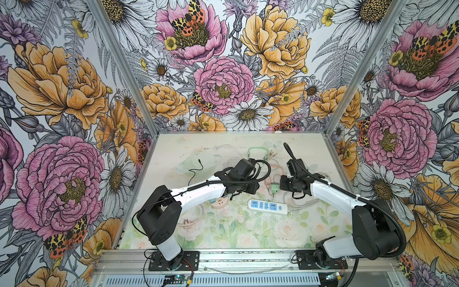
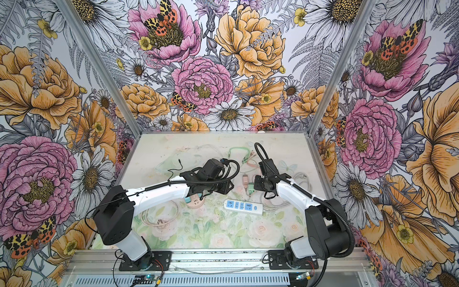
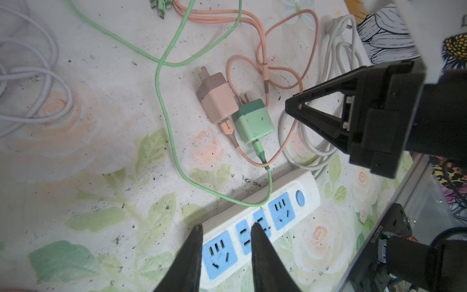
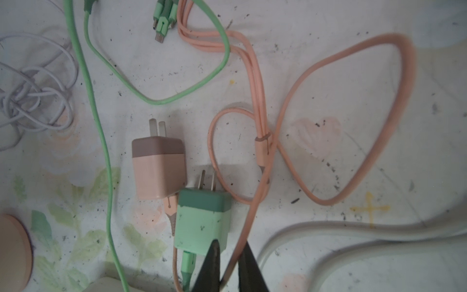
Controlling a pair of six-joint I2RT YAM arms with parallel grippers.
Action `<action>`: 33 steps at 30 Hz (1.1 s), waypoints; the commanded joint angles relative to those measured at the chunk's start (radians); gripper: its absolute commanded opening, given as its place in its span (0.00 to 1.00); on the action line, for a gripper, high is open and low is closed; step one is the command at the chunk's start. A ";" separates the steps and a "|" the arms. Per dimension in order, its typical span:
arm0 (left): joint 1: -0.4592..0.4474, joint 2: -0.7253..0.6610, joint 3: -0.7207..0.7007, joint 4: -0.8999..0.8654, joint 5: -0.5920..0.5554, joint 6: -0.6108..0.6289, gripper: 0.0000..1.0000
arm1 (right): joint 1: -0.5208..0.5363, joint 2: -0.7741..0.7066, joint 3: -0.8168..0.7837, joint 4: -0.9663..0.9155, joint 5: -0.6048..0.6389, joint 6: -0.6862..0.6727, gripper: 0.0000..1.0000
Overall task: Insert plugs into power strip
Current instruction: Pick up the power cord from the middle-right of the table.
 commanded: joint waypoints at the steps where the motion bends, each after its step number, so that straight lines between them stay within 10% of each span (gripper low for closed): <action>1: -0.016 0.013 -0.009 0.034 0.040 0.009 0.35 | 0.005 0.017 0.030 0.030 0.023 0.013 0.00; 33: -0.024 0.186 0.006 0.204 0.100 -0.074 0.35 | -0.147 0.084 0.272 0.024 0.117 -0.067 0.00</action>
